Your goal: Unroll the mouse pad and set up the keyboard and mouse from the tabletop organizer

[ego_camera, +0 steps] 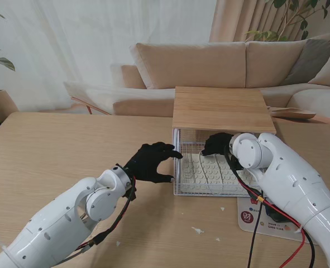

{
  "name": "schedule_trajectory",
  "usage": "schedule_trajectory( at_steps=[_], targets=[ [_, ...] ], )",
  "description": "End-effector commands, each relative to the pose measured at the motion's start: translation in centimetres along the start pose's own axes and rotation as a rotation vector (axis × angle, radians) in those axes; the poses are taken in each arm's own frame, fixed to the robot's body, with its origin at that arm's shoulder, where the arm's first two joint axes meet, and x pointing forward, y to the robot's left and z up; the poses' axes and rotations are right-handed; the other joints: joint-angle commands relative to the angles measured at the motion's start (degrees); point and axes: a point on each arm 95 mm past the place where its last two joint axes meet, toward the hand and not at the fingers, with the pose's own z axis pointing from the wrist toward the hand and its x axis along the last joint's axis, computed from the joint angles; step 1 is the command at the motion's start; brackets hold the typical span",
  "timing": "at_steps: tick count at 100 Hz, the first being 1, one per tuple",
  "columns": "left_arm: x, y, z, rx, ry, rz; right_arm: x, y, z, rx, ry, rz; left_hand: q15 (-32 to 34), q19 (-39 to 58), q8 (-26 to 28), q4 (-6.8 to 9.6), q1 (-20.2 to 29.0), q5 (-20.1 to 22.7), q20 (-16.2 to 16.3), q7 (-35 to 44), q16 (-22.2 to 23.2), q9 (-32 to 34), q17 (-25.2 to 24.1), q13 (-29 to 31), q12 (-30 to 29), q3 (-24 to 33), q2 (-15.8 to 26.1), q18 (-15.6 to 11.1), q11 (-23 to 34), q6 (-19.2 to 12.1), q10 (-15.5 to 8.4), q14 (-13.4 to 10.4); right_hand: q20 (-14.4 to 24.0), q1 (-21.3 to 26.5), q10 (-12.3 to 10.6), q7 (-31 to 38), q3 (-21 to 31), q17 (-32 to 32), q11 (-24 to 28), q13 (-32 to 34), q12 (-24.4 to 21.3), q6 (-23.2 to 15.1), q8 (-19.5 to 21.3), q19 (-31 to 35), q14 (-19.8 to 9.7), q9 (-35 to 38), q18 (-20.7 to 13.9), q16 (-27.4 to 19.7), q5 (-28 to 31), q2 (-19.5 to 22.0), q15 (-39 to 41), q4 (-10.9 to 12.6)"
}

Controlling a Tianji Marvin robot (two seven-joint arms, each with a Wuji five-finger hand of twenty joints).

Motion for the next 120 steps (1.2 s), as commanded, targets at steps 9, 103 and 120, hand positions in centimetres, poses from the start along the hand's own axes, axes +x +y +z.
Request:
schedule_trajectory(
  at_steps=[9,103,120],
  targets=[
    [-0.1,0.5,-0.2,-0.027,-0.010,0.003,0.6,-0.7,-0.1,0.034,0.016,-0.005,0.1,-2.8,2.8,2.08,-0.8,4.2,-1.5,6.9,-0.2,0.3,-0.2,-0.9,0.3,0.1,1.4,-0.5,0.3,2.6,-1.7,-1.5,-1.4,0.6,-1.0,9.3,2.5,-0.7,9.6,4.3,7.0,-3.5,4.7,-1.2,-2.1,4.1,-0.1,3.2,9.6,-1.8,6.1,-0.5],
    [-0.2,0.4,-0.1,-0.040,-0.015,0.015,-0.2,-3.0,2.0,0.028,-0.049,-0.026,0.4,-4.3,5.0,2.02,0.1,5.3,-2.1,11.0,-0.2,0.4,-0.1,-0.7,0.5,1.4,1.7,-0.3,0.6,1.8,-2.0,-1.8,-6.7,-4.9,-2.4,-3.1,-2.7,-9.0,-8.4,-13.1,-13.7,0.6,2.7,-13.8,-8.4,-13.7,-7.9,-8.8,-12.8,0.6,-19.4,-0.4],
    [-0.2,0.5,0.0,-0.043,-0.016,0.015,-0.1,-3.1,1.7,0.067,-0.047,-0.008,0.4,-4.7,5.1,2.05,0.1,6.0,-2.2,11.3,-0.2,0.4,-0.1,-0.7,0.5,1.3,1.9,-0.2,0.7,2.2,-2.1,-1.9,-3.8,-4.8,-0.2,-2.3,-6.3,-6.6,-7.5,-7.4,-12.9,1.7,2.0,-14.1,-5.2,-6.9,-4.7,-6.3,-8.7,1.5,-14.2,-0.1]
  ],
)
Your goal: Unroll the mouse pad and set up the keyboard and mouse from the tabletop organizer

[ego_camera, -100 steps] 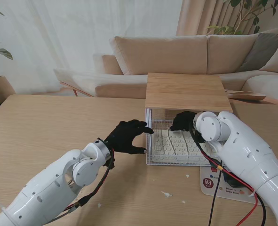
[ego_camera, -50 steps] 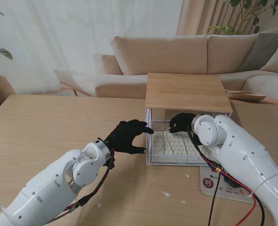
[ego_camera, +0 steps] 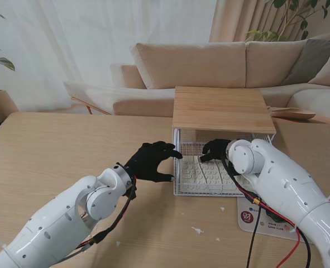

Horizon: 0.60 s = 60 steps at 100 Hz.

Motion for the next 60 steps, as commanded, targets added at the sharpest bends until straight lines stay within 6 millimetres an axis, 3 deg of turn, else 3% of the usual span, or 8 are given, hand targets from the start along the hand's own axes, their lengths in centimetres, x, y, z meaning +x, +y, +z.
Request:
schedule_trajectory(
  at_steps=[1,34,60],
  targets=[
    [-0.4,0.8,-0.1,-0.036,-0.016,0.000,0.3,-0.6,-0.1,0.037,0.006,0.000,0.4,-2.0,3.1,2.06,0.1,6.0,-0.9,8.8,-0.2,0.4,-0.1,-0.7,0.5,0.5,1.9,-0.2,0.6,2.3,-2.0,-1.4,1.8,-1.7,1.6,2.2,-1.7,0.9,0.4,4.8,0.4,1.9,0.5,-1.1,2.8,2.6,1.5,2.5,3.9,2.0,5.1,-0.1],
    [-0.4,0.9,0.0,-0.049,-0.021,0.004,0.3,0.1,-0.4,0.066,0.025,0.012,0.4,-2.2,3.3,2.05,0.1,7.0,-1.0,9.1,-0.3,0.4,-0.1,-0.7,0.7,0.2,2.2,-0.2,0.8,2.8,-2.0,-1.5,4.6,0.2,1.9,3.0,-2.6,4.4,6.3,11.2,3.7,1.7,0.8,-0.3,5.5,9.4,3.2,6.0,6.7,1.4,12.7,0.3],
    [-0.4,0.9,0.1,-0.051,-0.020,0.010,0.4,0.7,-0.8,0.054,0.044,0.040,0.3,-3.2,3.3,2.10,0.1,7.0,-1.4,8.9,-0.3,0.4,-0.2,-0.7,0.6,0.0,2.3,-0.1,0.7,2.8,-2.0,-1.5,8.1,0.6,2.0,3.8,-0.4,7.5,11.4,15.7,10.1,1.9,0.7,7.8,7.0,11.2,5.5,9.0,8.5,0.2,19.4,0.2]
  ],
)
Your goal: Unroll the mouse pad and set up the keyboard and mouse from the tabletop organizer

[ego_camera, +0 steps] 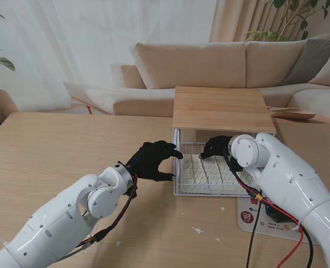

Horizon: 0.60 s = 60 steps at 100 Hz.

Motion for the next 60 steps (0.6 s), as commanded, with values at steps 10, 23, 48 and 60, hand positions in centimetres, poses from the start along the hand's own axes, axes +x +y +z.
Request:
schedule_trajectory(
  at_steps=[10,23,48,60],
  targets=[
    [-0.5,1.1,-0.3,-0.044,-0.020,0.001,0.8,-0.6,-0.3,0.033,0.027,0.014,0.4,-2.1,2.0,2.12,0.1,7.0,-1.3,6.8,-0.3,-0.1,-0.1,-0.7,0.6,-0.2,1.7,-0.1,0.6,3.0,-2.0,-1.5,2.3,0.8,0.0,5.6,2.3,0.3,12.2,7.7,7.1,-0.2,1.5,5.8,1.9,5.8,1.6,5.7,4.6,-0.7,13.9,0.1],
    [-0.5,1.1,-0.3,-0.045,-0.020,0.002,0.9,-0.1,-0.8,0.041,0.035,-0.015,0.3,-2.5,2.0,2.13,0.1,7.0,-1.5,6.8,-0.3,-0.1,-0.1,-0.7,0.6,-0.3,1.7,0.0,0.6,2.9,-2.0,-1.5,2.4,0.7,-1.1,6.9,3.9,0.4,13.7,7.9,9.8,-1.8,1.9,8.0,1.2,6.2,1.7,7.2,6.5,-1.9,16.7,-0.1],
    [-0.4,1.0,-0.3,-0.043,-0.021,0.005,1.0,0.5,-1.7,0.066,0.042,-0.051,0.3,-3.0,1.9,2.15,0.0,6.9,-1.6,6.7,-0.3,-0.1,-0.1,-0.7,0.6,-0.4,1.8,0.1,0.6,3.0,-2.0,-1.5,1.9,1.1,-2.0,11.0,5.7,-0.1,14.7,6.6,12.7,-5.3,3.7,9.1,0.1,4.9,1.5,8.2,13.4,-3.2,17.9,-0.3],
    [-0.4,1.0,-0.3,-0.042,-0.023,0.006,1.0,0.6,-2.1,0.079,0.044,-0.068,0.3,-3.2,1.9,2.17,0.0,6.9,-1.6,6.6,-0.3,-0.2,-0.1,-0.8,0.5,-0.5,1.7,0.1,0.5,3.0,-2.0,-1.5,1.6,1.3,-2.9,13.0,6.6,-0.3,14.1,5.7,13.6,-6.7,5.0,9.3,-0.6,2.9,1.2,8.2,15.2,-3.9,17.5,-0.4]
  ],
)
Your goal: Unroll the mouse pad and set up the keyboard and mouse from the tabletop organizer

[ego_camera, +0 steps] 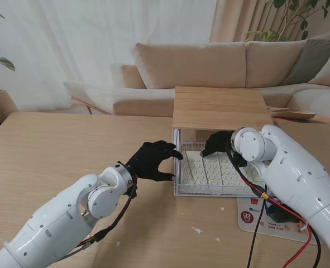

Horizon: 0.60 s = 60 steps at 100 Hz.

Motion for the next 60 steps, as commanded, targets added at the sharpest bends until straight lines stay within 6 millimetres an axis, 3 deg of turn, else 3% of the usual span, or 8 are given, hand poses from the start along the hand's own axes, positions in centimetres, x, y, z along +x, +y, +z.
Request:
schedule_trajectory(
  at_steps=[1,16,32,44,60],
  targets=[
    [-0.4,1.0,-0.3,-0.040,-0.020,0.001,0.2,-1.6,0.1,0.052,0.012,-0.011,0.3,-2.3,1.9,2.16,0.0,6.3,-1.0,6.6,-0.3,-0.2,-0.1,-0.8,0.5,-0.5,1.7,0.1,0.5,4.3,-2.0,-1.5,0.4,1.9,-3.0,9.8,2.6,-0.7,6.9,4.8,2.5,-4.2,2.4,2.3,-1.8,1.3,1.0,2.2,7.9,-1.6,7.0,-0.4],
    [-0.4,1.1,-0.3,-0.046,-0.018,0.003,0.3,-1.8,-0.2,0.077,0.022,0.011,0.2,-2.5,1.9,2.16,-0.1,6.2,-1.0,6.5,-0.3,-0.1,0.0,-0.7,0.5,-0.6,1.8,0.1,0.4,4.2,-2.0,-1.5,-0.1,1.7,-3.1,8.2,3.2,-0.9,3.0,4.3,0.3,-3.0,2.8,2.2,-1.7,-0.6,0.6,0.5,4.7,-2.0,3.7,-0.4],
    [-0.3,1.1,-0.3,-0.048,-0.017,0.004,0.2,-1.8,-0.5,0.098,0.046,0.006,0.2,-2.7,1.9,2.16,-0.2,6.1,-1.0,6.4,-0.3,-0.1,0.0,-0.8,0.5,-0.6,1.8,0.3,0.4,4.2,-2.0,-1.5,-0.6,1.4,-2.4,5.2,3.9,-1.1,-5.1,4.5,-10.5,-2.6,3.2,1.7,-2.2,0.2,0.4,-1.9,-0.8,-2.9,-0.6,-0.5],
    [-0.3,1.0,-0.2,-0.049,-0.016,0.005,0.1,-1.7,-1.0,0.107,0.063,0.016,0.2,-2.8,1.9,2.18,-0.1,6.2,-1.0,6.5,-0.3,-0.1,0.0,-0.8,0.4,-0.6,1.9,0.2,0.3,4.2,-2.0,-1.6,-0.8,1.6,-3.1,4.1,3.8,-1.2,-5.7,5.0,-12.5,-2.8,2.9,1.4,-2.3,1.0,0.3,-2.6,-3.3,-3.4,-2.0,-0.5],
    [-0.2,1.0,-0.1,-0.049,-0.014,0.007,0.0,-1.6,-1.4,0.136,0.098,-0.005,0.2,-3.0,1.9,2.19,-0.2,6.2,-0.9,6.5,-0.3,-0.1,0.0,-0.7,0.5,-0.5,1.8,0.3,0.4,4.2,-2.0,-1.6,-0.9,3.1,-4.7,3.9,6.8,-0.9,-3.6,6.4,-12.6,-3.0,2.8,1.2,-3.6,1.8,0.3,-3.1,-4.6,-7.3,-3.0,-0.6]
  ],
)
